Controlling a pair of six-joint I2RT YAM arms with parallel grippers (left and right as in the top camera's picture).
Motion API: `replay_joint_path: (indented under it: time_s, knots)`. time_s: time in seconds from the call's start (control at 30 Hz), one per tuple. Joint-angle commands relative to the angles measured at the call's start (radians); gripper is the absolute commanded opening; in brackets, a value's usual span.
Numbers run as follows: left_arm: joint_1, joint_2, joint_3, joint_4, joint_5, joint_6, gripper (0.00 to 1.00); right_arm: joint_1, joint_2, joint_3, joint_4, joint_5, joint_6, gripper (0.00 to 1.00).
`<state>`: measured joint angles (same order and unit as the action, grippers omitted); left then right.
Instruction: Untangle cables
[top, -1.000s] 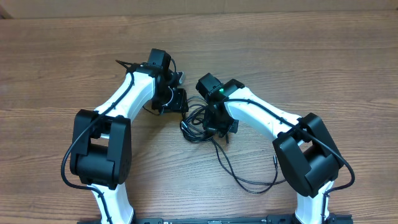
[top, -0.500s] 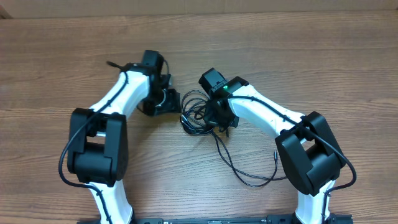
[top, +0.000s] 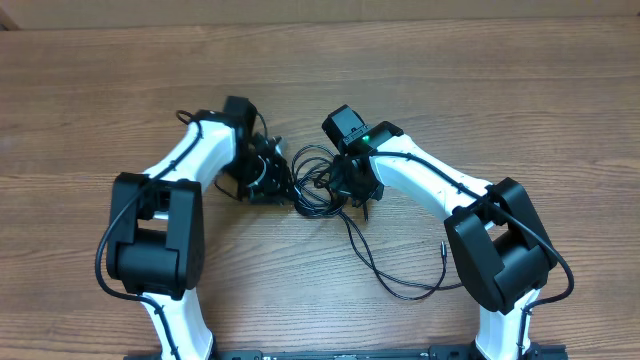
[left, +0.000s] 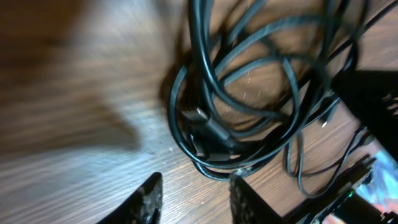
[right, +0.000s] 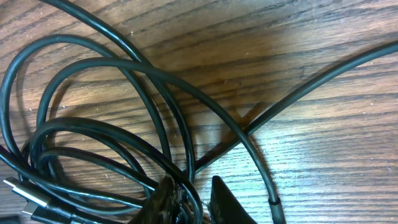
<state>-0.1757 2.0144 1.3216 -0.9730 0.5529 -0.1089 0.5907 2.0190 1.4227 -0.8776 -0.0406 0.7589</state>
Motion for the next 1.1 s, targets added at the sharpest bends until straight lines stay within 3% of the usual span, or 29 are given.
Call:
replay_joint_path:
  time_s: [0.0, 0.27, 0.37, 0.57, 0.8, 1.07]
  knots:
    - [-0.031, 0.014, -0.041, 0.022, -0.013, -0.067, 0.33, -0.001, 0.003, -0.005, 0.001, 0.013, 0.004, 0.17]
    - [-0.055, 0.014, -0.079, 0.092, -0.071, -0.202, 0.36, -0.001, 0.003, -0.005, 0.005, 0.013, 0.004, 0.17]
    - [-0.055, 0.014, -0.085, 0.107, -0.116, -0.244, 0.33, -0.001, 0.003, -0.005, 0.005, 0.009, 0.004, 0.17]
    - [-0.055, 0.014, -0.107, 0.138, -0.166, -0.259, 0.21, -0.001, 0.003, -0.005, 0.004, 0.009, 0.004, 0.18]
    - [-0.055, 0.014, -0.109, 0.143, -0.199, -0.258, 0.27, -0.001, 0.003, -0.005, 0.0, 0.008, 0.004, 0.22]
    - [-0.055, 0.014, -0.109, 0.137, -0.276, -0.281, 0.12, -0.001, 0.003, -0.005, -0.037, 0.009, 0.004, 0.22]
